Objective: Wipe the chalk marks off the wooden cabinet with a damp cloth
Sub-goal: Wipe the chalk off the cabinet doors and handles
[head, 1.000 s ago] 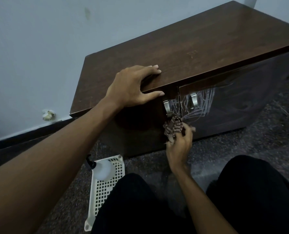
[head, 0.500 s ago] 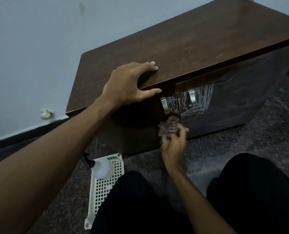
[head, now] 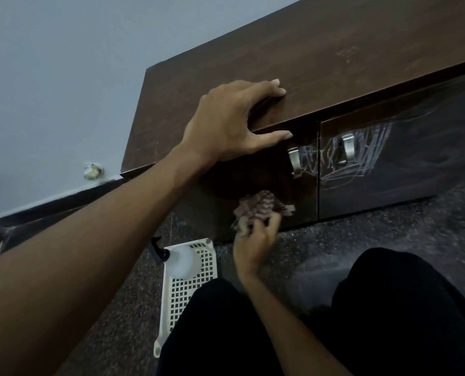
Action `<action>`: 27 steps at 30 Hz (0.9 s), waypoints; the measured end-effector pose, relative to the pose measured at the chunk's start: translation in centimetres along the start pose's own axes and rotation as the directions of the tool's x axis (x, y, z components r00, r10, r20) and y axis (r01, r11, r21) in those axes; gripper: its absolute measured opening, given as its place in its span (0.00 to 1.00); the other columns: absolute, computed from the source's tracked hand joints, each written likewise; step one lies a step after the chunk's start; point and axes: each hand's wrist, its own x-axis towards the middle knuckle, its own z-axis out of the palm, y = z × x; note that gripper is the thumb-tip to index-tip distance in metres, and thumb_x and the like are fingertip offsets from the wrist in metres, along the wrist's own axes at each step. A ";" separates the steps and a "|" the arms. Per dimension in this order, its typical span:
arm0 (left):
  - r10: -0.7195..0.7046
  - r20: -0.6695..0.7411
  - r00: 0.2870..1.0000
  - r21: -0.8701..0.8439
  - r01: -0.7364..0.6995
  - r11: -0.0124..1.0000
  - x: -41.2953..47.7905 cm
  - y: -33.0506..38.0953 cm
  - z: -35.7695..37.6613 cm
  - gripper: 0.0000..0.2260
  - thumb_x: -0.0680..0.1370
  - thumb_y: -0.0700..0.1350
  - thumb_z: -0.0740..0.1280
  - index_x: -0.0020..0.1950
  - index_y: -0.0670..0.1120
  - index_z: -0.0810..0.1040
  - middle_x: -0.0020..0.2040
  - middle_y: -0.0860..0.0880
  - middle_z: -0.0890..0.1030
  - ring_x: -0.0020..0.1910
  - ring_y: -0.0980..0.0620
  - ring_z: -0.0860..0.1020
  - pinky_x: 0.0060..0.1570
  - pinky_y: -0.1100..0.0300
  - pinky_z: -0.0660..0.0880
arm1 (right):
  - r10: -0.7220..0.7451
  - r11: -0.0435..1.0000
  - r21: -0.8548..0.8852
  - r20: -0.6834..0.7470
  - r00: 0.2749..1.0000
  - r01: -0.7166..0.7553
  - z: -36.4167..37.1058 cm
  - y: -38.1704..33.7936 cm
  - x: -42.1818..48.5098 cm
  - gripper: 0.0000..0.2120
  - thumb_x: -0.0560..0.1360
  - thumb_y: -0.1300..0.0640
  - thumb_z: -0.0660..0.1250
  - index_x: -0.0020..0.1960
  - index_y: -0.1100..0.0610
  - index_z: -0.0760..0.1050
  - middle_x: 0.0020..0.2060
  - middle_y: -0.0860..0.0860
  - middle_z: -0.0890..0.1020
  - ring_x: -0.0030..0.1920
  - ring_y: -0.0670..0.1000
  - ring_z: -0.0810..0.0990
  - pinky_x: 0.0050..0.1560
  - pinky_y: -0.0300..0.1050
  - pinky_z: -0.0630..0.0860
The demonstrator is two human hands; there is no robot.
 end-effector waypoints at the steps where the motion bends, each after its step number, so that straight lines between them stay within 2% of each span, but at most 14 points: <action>1: -0.001 -0.002 1.000 -0.004 0.001 1.000 0.0 0.0 0.0 0.29 0.72 0.68 0.70 0.66 0.52 0.79 0.68 0.56 0.79 0.64 0.54 0.79 0.57 0.47 0.78 | -0.025 0.998 0.057 0.039 0.999 0.023 0.9 -0.3 -1.0 0.08 0.74 0.64 0.64 0.48 0.67 0.80 0.50 0.52 0.76 0.54 0.45 0.76 0.52 0.41 0.78; 2: -0.001 -0.002 1.000 -0.008 0.001 1.000 0.0 -0.1 0.0 0.29 0.72 0.68 0.70 0.66 0.52 0.79 0.67 0.56 0.79 0.64 0.54 0.79 0.57 0.48 0.79 | -0.073 0.992 0.114 0.143 0.987 0.057 1.5 -1.0 -2.0 0.08 0.73 0.67 0.67 0.51 0.66 0.81 0.47 0.49 0.76 0.51 0.43 0.76 0.50 0.37 0.76; 3: 0.000 -0.001 1.000 -0.011 0.000 1.000 -0.1 -0.1 0.0 0.29 0.72 0.68 0.70 0.66 0.51 0.79 0.67 0.56 0.79 0.63 0.54 0.80 0.57 0.48 0.79 | -0.196 0.977 0.128 0.212 0.957 0.172 2.0 -2.0 -3.0 0.11 0.71 0.70 0.70 0.53 0.64 0.81 0.46 0.50 0.77 0.50 0.45 0.76 0.48 0.38 0.75; 5: 0.005 0.000 1.000 -0.024 -0.005 1.000 -0.1 -0.1 0.0 0.30 0.72 0.68 0.71 0.66 0.50 0.79 0.67 0.55 0.80 0.63 0.54 0.80 0.56 0.48 0.79 | -0.470 0.883 0.133 0.249 0.847 0.451 3.3 -2.2 -3.8 0.17 0.71 0.71 0.70 0.57 0.60 0.82 0.46 0.53 0.79 0.48 0.54 0.78 0.47 0.46 0.76; 6: 0.009 -0.003 1.000 -0.031 -0.009 0.999 -0.1 0.0 0.0 0.30 0.72 0.68 0.71 0.66 0.49 0.80 0.67 0.54 0.80 0.63 0.54 0.80 0.56 0.48 0.79 | -0.528 0.849 0.125 0.235 0.816 0.514 3.7 -2.0 -3.5 0.17 0.73 0.71 0.67 0.59 0.60 0.82 0.46 0.54 0.80 0.47 0.55 0.78 0.47 0.48 0.77; 9: 0.012 -0.017 1.000 -0.043 -0.013 0.999 -0.1 -0.1 0.0 0.30 0.72 0.68 0.71 0.65 0.48 0.80 0.65 0.53 0.81 0.62 0.54 0.80 0.55 0.48 0.79 | -0.540 0.841 0.145 0.158 0.826 0.522 3.3 -2.0 -2.6 0.14 0.80 0.66 0.62 0.61 0.58 0.81 0.45 0.53 0.82 0.46 0.55 0.79 0.46 0.49 0.78; 12: -0.001 -0.022 1.000 -0.060 0.000 0.998 -0.1 -0.2 0.0 0.30 0.72 0.68 0.72 0.65 0.49 0.80 0.66 0.54 0.81 0.62 0.55 0.81 0.54 0.48 0.79 | -0.552 0.819 0.189 0.008 0.834 0.541 2.3 -2.8 -0.8 0.12 0.77 0.68 0.67 0.58 0.59 0.83 0.46 0.55 0.83 0.46 0.57 0.80 0.45 0.50 0.79; 14: -0.002 -0.017 1.000 -0.062 0.001 0.998 0.0 0.0 0.0 0.30 0.72 0.68 0.72 0.65 0.49 0.80 0.66 0.55 0.80 0.61 0.55 0.81 0.55 0.49 0.79 | -0.565 0.798 0.194 -0.087 0.821 0.570 1.5 -4.3 0.8 0.13 0.73 0.70 0.72 0.55 0.60 0.84 0.46 0.56 0.83 0.47 0.57 0.79 0.46 0.50 0.78; 18: -0.004 -0.010 1.000 -0.051 0.004 0.999 0.1 -0.2 -0.2 0.30 0.71 0.69 0.71 0.64 0.50 0.80 0.67 0.56 0.80 0.61 0.55 0.81 0.55 0.49 0.79 | -0.649 0.716 0.202 -0.160 0.744 0.668 0.6 -7.7 2.8 0.09 0.76 0.68 0.70 0.53 0.60 0.85 0.46 0.57 0.84 0.48 0.56 0.77 0.47 0.50 0.78; 23: -0.016 -0.004 1.000 -0.053 0.016 0.998 0.0 -0.1 -0.2 0.30 0.71 0.69 0.71 0.65 0.51 0.80 0.67 0.56 0.80 0.62 0.55 0.80 0.55 0.48 0.79 | -0.707 0.688 0.099 -0.130 0.695 0.719 0.7 -5.6 3.0 0.14 0.75 0.69 0.70 0.58 0.58 0.83 0.44 0.54 0.83 0.41 0.56 0.78 0.42 0.50 0.78; 25: -0.017 0.004 1.000 -0.045 0.017 0.999 0.0 -0.1 -0.2 0.30 0.71 0.69 0.71 0.65 0.51 0.80 0.67 0.56 0.80 0.62 0.55 0.80 0.55 0.47 0.79 | -0.706 0.703 0.056 -0.057 0.706 0.709 0.5 -2.0 2.5 0.17 0.74 0.71 0.71 0.60 0.57 0.83 0.46 0.52 0.82 0.42 0.55 0.78 0.43 0.49 0.79; 27: -0.018 0.012 1.000 -0.038 0.018 0.999 0.0 -0.1 -0.2 0.29 0.72 0.69 0.70 0.65 0.52 0.79 0.68 0.56 0.79 0.63 0.54 0.80 0.55 0.47 0.79 | -0.661 0.750 0.019 0.054 0.749 0.661 -0.4 1.8 2.1 0.21 0.71 0.72 0.73 0.61 0.56 0.82 0.48 0.51 0.80 0.45 0.54 0.79 0.46 0.46 0.80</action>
